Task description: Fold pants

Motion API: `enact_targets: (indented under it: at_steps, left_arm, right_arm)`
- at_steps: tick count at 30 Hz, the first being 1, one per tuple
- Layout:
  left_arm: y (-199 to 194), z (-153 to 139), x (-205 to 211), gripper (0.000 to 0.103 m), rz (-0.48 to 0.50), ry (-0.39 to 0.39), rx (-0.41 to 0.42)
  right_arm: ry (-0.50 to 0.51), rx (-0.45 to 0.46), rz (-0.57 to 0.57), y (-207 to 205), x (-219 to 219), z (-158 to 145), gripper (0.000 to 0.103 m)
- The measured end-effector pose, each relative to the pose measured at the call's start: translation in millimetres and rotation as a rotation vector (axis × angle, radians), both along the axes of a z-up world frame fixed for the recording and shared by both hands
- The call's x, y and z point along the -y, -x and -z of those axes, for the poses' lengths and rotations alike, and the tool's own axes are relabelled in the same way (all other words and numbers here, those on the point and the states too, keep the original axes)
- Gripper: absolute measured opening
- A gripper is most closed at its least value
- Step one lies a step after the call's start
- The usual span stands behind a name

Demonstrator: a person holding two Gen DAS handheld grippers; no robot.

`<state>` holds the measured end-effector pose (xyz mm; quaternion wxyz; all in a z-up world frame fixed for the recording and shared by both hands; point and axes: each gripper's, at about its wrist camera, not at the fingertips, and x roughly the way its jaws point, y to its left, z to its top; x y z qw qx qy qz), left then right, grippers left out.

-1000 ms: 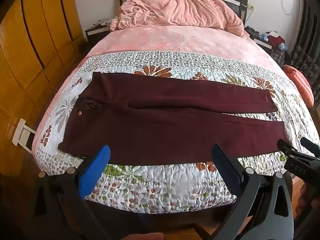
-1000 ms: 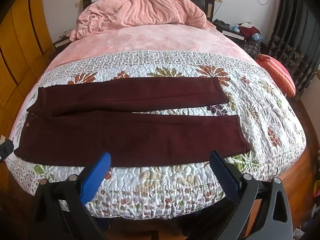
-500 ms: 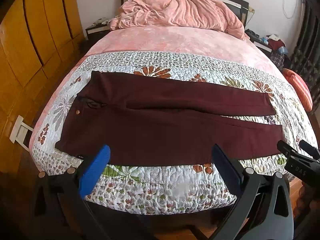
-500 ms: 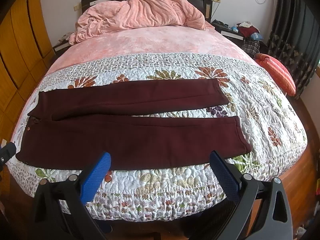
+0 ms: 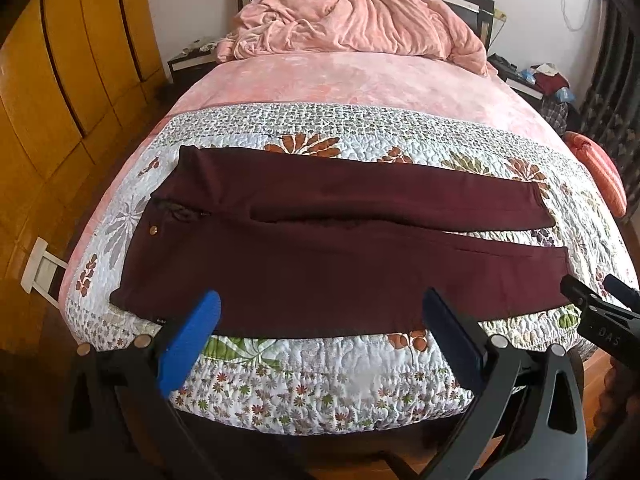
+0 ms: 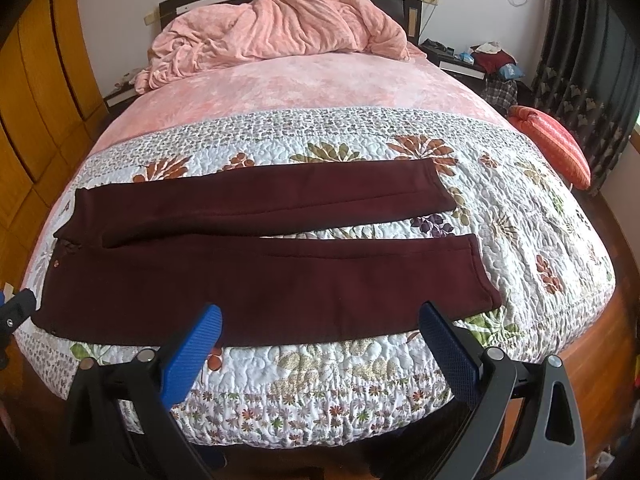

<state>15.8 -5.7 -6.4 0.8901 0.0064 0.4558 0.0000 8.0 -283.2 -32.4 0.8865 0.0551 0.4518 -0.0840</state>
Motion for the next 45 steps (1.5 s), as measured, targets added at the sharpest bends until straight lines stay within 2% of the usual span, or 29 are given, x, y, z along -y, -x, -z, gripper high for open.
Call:
enact_targets:
  at_steps: [45]
  left_arm:
    - [-8.8, 4.7, 7.0, 0.1, 0.004, -0.009, 0.003]
  right_arm:
    - [-0.006, 0.0, 0.012, -4.2, 8.8, 4.8, 0.099]
